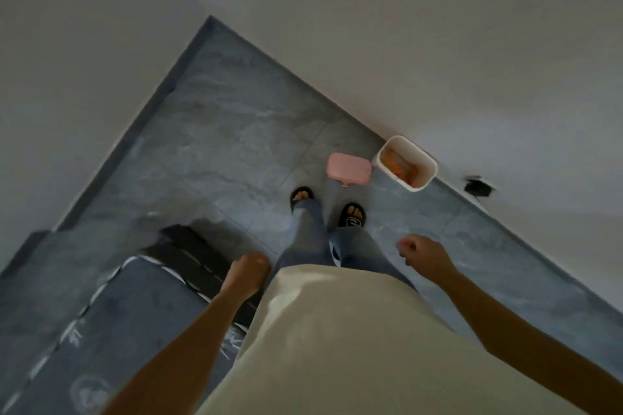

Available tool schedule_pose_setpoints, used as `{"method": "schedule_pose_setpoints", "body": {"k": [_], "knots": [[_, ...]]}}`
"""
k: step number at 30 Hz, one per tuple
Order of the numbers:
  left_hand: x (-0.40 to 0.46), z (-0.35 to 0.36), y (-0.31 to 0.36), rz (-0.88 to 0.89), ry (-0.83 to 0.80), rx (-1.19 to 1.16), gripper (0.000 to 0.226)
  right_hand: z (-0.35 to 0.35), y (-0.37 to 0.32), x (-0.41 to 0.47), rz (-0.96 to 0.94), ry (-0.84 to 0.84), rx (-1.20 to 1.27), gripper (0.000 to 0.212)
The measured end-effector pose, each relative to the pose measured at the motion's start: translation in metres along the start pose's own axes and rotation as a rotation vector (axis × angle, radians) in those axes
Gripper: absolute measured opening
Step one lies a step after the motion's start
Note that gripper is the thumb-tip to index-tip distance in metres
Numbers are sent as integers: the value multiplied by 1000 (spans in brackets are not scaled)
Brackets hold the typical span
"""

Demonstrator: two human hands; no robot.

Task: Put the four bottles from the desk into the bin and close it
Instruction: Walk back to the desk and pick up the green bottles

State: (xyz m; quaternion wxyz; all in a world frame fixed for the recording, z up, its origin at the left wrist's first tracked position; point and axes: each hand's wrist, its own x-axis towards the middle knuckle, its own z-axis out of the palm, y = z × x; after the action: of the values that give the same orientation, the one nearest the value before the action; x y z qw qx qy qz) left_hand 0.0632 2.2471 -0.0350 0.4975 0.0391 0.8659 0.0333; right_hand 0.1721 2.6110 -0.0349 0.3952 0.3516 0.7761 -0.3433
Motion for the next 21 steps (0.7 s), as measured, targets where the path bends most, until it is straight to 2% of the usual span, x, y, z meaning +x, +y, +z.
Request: {"method": "schedule_pose_setpoints", "body": {"k": [5, 9, 15, 21], "knots": [[-48, 51, -55, -335, -2, -501, 27, -6, -114, 23, -206, -51, -151, 30], [-68, 81, -85, -438, -39, -678, 25, 12, -197, 34, -340, -67, -294, 30], [-68, 76, -139, -501, -26, -902, 23, 50, -275, 46, -398, -113, -464, 26], [-33, 9, -195, -490, 117, -1089, 26, 70, -314, 55, -301, -137, -513, 27]]}}
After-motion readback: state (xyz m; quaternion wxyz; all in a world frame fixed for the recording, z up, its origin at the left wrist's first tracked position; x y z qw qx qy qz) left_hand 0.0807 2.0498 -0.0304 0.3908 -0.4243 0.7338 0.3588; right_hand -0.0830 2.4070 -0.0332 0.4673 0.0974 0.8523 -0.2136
